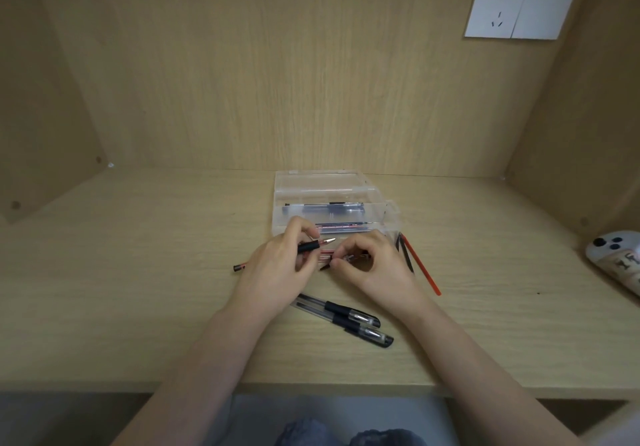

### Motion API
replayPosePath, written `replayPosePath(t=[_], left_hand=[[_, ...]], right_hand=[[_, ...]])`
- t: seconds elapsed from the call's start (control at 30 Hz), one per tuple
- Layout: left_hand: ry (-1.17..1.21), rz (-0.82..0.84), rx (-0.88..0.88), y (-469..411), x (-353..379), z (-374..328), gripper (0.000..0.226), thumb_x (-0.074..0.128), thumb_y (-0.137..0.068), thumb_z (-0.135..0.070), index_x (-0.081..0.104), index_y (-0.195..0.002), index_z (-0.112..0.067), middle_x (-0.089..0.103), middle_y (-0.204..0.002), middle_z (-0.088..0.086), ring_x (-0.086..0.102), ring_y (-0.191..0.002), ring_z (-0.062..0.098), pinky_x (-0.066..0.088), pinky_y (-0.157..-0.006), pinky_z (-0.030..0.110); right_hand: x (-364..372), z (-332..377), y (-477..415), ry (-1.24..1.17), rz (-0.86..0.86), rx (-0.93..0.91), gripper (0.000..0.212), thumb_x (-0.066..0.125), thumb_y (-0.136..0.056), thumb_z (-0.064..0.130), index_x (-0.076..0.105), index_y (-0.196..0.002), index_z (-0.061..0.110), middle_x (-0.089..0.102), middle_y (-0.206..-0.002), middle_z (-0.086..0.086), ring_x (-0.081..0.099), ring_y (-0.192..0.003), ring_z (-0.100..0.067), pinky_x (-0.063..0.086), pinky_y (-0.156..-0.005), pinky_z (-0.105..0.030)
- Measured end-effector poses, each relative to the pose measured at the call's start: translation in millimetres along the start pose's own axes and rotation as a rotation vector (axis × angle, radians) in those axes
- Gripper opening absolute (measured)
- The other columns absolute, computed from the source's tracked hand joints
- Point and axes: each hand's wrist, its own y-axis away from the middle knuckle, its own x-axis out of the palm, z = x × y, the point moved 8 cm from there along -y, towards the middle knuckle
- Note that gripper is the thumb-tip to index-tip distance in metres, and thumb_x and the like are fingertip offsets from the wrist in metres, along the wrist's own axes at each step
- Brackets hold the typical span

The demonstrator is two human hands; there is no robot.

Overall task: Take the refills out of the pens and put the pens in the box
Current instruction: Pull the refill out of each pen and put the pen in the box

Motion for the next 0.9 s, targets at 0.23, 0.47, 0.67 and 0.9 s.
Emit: replayPosePath(t=[0.23, 0.47, 0.67, 0.9], left_hand=[[0.032, -0.038, 0.093, 0, 0, -3, 0.016, 0.064, -0.084, -0.025, 0.053, -0.095, -0.029, 0.056, -0.093, -0.020, 0.056, -0.083, 0.004, 0.048, -0.071, 0.028], [0.063, -0.045, 0.169, 0, 1, -7, 0.016, 0.070, -0.078, -0.030, 0.063, -0.092, -0.030, 0.055, -0.095, -0.019, 0.057, -0.085, 0.004, 0.050, -0.072, 0.032], [0.116, -0.087, 0.126, 1, -3, -4, 0.017, 0.069, -0.078, -0.037, 0.066, -0.095, -0.035, 0.065, -0.093, -0.019, 0.059, -0.082, -0.003, 0.049, -0.074, 0.026], [0.052, -0.074, 0.115, 0, -4, -4, 0.033, 0.076, -0.071, -0.032, 0.052, -0.094, -0.035, 0.054, -0.090, -0.020, 0.054, -0.076, 0.000, 0.043, -0.065, 0.020]], right_hand=[[-8, 3, 1, -0.209, -0.033, 0.025, 0.023, 0.075, -0.074, 0.038, 0.068, -0.095, 0.032, 0.064, -0.097, 0.012, 0.054, -0.095, -0.006, 0.043, -0.084, -0.022], [-7, 1, 0, -0.206, -0.034, 0.046, 0.003, 0.073, -0.078, 0.029, 0.072, -0.080, 0.027, 0.066, -0.086, 0.004, 0.052, -0.087, -0.004, 0.036, -0.076, -0.018], [-12, 3, 0, -0.275, -0.074, 0.044, 0.012, 0.077, -0.074, 0.017, 0.071, -0.075, 0.027, 0.066, -0.083, -0.001, 0.057, -0.079, -0.016, 0.041, -0.071, -0.015], [-12, 4, 1, -0.310, -0.061, 0.052, 0.016, 0.078, -0.072, 0.014, 0.071, -0.078, 0.027, 0.062, -0.084, 0.001, 0.049, -0.069, -0.001, 0.039, -0.069, -0.010]])
